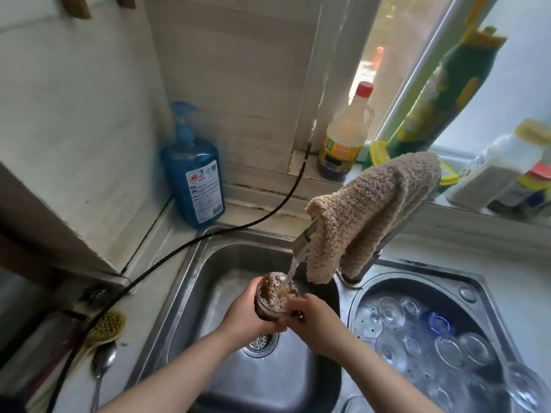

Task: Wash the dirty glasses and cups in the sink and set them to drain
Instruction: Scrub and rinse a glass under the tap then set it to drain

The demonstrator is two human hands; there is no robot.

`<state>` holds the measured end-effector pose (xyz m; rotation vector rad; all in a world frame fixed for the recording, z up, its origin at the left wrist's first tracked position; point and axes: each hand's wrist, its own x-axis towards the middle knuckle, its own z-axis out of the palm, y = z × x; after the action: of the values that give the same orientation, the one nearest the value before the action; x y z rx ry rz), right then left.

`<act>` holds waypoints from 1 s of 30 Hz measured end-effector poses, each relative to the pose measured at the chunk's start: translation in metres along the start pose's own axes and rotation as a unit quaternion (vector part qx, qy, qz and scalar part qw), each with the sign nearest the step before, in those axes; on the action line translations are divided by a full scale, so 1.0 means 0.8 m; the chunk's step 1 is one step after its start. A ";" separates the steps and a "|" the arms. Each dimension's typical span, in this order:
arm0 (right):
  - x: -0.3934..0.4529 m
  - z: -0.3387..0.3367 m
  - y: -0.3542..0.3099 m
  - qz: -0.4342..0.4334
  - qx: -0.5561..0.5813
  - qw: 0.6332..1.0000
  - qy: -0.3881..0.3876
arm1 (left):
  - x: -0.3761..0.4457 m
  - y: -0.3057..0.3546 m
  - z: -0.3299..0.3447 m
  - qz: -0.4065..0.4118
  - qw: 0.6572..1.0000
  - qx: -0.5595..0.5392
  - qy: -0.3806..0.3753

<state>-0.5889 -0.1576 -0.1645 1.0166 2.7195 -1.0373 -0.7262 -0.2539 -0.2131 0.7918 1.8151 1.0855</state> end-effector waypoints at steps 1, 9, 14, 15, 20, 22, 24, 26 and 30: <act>-0.002 0.000 0.002 -0.007 -0.004 1.000 -0.005 | 0.000 0.000 0.000 0.005 1.000 -0.007 -0.004; -0.010 -0.001 -0.018 -0.121 -0.160 0.975 0.095 | -0.002 0.009 -0.005 0.048 0.994 0.097 -0.014; 0.007 0.005 -0.035 -0.015 0.054 0.998 -0.026 | -0.003 0.017 -0.002 0.068 0.989 0.129 -0.003; 0.010 0.005 -0.038 -0.006 0.077 0.997 -0.024 | -0.001 0.017 -0.001 0.068 0.988 0.142 -0.003; 0.010 -0.001 -0.036 -0.057 0.032 0.994 -0.093 | 0.009 0.018 -0.009 0.041 0.979 0.198 0.003; 0.005 -0.013 -0.022 -0.071 -0.003 0.993 -0.095 | 0.011 0.022 -0.016 0.045 0.978 0.205 -0.008; 0.003 -0.022 0.000 -0.103 -0.126 0.982 -0.097 | 0.011 0.024 -0.020 0.049 0.976 0.210 -0.018; 0.007 -0.026 0.011 -0.132 -0.228 0.959 -0.107 | 0.009 0.026 -0.020 0.052 0.975 0.215 -0.024; 0.013 -0.007 0.000 -0.110 -0.187 0.973 -0.083 | 0.007 0.028 -0.011 0.046 0.976 0.211 -0.008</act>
<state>-0.5959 -0.1487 -0.1631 0.5545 2.7774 -0.5618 -0.7345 -0.2433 -0.1928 1.1385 2.0423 0.7527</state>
